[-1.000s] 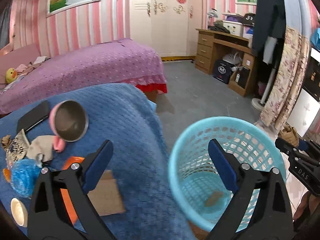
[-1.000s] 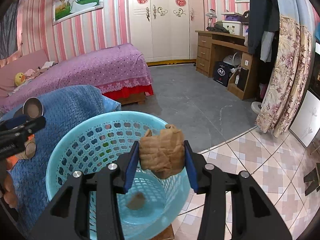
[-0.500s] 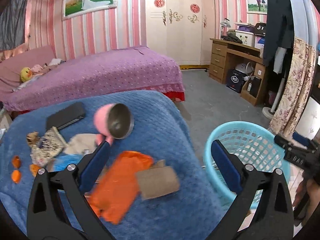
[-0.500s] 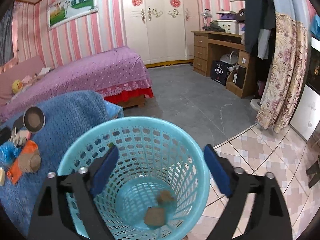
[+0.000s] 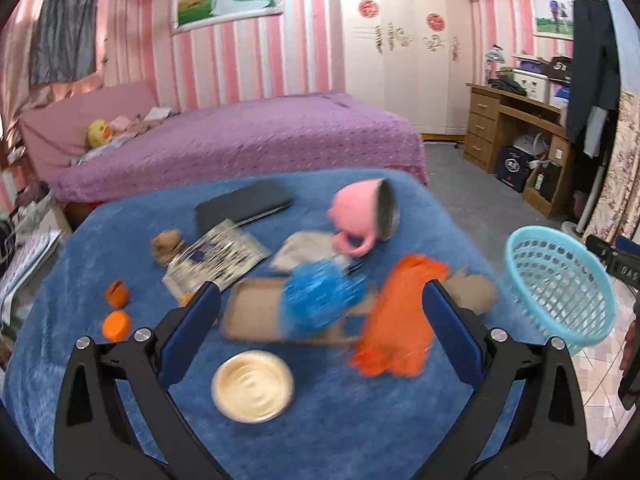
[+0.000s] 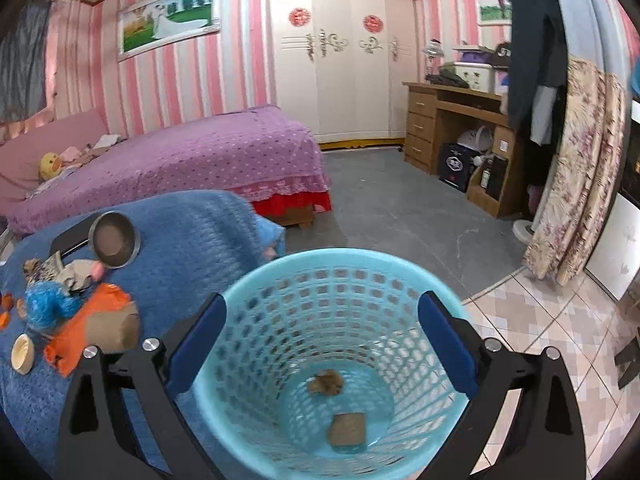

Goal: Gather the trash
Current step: 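Grasp the white round lid with the left gripper while the right grasps the cardboard tube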

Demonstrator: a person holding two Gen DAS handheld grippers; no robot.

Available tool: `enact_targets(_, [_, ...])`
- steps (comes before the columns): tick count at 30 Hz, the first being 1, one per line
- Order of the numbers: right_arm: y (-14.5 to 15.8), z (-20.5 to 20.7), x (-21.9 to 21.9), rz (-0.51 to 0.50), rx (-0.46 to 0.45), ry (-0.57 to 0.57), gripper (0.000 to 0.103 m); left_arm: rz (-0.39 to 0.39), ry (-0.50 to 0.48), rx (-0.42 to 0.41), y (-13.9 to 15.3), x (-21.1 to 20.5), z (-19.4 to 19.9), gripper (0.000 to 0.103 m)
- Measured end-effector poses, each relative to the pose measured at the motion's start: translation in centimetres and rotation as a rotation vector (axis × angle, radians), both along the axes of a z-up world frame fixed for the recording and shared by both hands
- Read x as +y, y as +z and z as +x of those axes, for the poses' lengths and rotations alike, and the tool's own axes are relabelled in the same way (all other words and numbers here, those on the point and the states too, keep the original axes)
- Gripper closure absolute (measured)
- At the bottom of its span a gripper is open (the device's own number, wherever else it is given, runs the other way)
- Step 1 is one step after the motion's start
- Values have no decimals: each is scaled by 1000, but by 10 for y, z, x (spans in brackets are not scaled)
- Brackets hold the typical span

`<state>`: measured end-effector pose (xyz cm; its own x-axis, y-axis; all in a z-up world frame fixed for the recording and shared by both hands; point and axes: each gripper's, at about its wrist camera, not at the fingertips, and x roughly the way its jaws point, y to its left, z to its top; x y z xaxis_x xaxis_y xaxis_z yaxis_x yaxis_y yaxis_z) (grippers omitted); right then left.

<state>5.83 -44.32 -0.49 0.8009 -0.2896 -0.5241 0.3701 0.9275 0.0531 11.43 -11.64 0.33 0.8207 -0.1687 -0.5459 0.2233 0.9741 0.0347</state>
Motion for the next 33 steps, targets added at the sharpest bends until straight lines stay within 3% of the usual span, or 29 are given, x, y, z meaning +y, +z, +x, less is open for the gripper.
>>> enact_targets(9, [1, 13, 60, -56, 11, 74, 4, -16, 44, 139, -50, 58, 11, 6])
enact_targets(21, [-11, 28, 88, -18, 71, 78, 4, -26, 3, 284, -86, 55, 33, 7])
enact_targets(28, [-18, 43, 123, -68, 106, 143, 4, -47, -3, 294, -89, 59, 35, 33])
enact_targets(29, [-20, 46, 131, -71, 113, 166, 4, -46, -7, 292, -88, 60, 34, 41])
enact_targets(33, [-26, 56, 150, -94, 145, 212, 4, -71, -8, 283, -84, 66, 34, 42])
